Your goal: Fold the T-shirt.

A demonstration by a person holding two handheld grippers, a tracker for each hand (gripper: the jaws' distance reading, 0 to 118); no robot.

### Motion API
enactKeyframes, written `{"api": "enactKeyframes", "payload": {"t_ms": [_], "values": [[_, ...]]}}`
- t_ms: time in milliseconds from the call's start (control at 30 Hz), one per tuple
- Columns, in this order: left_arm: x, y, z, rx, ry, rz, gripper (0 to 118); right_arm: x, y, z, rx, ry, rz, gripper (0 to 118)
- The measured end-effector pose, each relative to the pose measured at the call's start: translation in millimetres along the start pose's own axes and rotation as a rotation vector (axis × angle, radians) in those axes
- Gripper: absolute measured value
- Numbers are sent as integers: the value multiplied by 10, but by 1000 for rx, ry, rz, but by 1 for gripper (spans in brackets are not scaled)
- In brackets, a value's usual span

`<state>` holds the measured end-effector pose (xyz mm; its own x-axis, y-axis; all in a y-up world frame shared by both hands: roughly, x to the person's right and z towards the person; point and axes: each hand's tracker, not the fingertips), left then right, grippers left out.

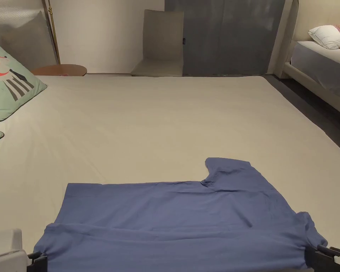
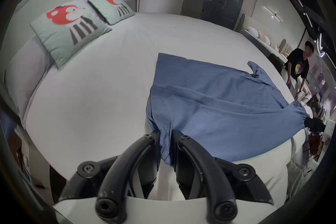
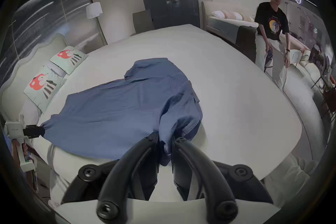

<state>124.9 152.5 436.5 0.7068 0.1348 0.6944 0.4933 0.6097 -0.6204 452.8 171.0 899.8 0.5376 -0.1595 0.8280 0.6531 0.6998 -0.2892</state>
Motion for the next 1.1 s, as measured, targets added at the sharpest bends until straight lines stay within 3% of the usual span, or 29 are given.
{"api": "enactKeyframes", "payload": {"t_ms": [200,467,500,567,600,633,800,900,933,967,1000,1033,1067,1100], "values": [[-142,-423,-83,-76,4,34,8,111,-313,-123,-111,-17,-10,12],[-117,-591,-243,-74,36,29,12,181,-513,-349,-144,-45,-16,13],[-114,-592,-224,-66,45,36,22,175,-511,-321,-132,-52,-11,21],[-131,-577,-168,-38,68,40,71,158,-486,-235,-64,-120,46,72],[-139,-553,-107,13,59,57,92,147,-455,-175,-17,-138,60,91],[-130,-524,-38,63,36,67,109,132,-414,-100,40,-139,53,99],[114,-157,365,324,1,47,109,-99,-41,228,323,-145,52,99],[342,49,537,458,12,-12,104,-326,154,366,466,-161,41,97],[400,91,574,489,5,-40,88,-380,212,374,489,-149,31,89],[465,135,609,516,13,-72,70,-436,260,389,511,-128,24,77],[520,167,628,534,27,-95,46,-483,301,396,522,-105,22,57],[566,198,614,546,41,-118,10,-533,339,393,526,-86,27,24],[601,227,608,545,33,-119,0,-569,377,354,525,-84,33,0],[604,261,598,543,20,-125,0,-616,408,329,519,-89,39,1]]}}
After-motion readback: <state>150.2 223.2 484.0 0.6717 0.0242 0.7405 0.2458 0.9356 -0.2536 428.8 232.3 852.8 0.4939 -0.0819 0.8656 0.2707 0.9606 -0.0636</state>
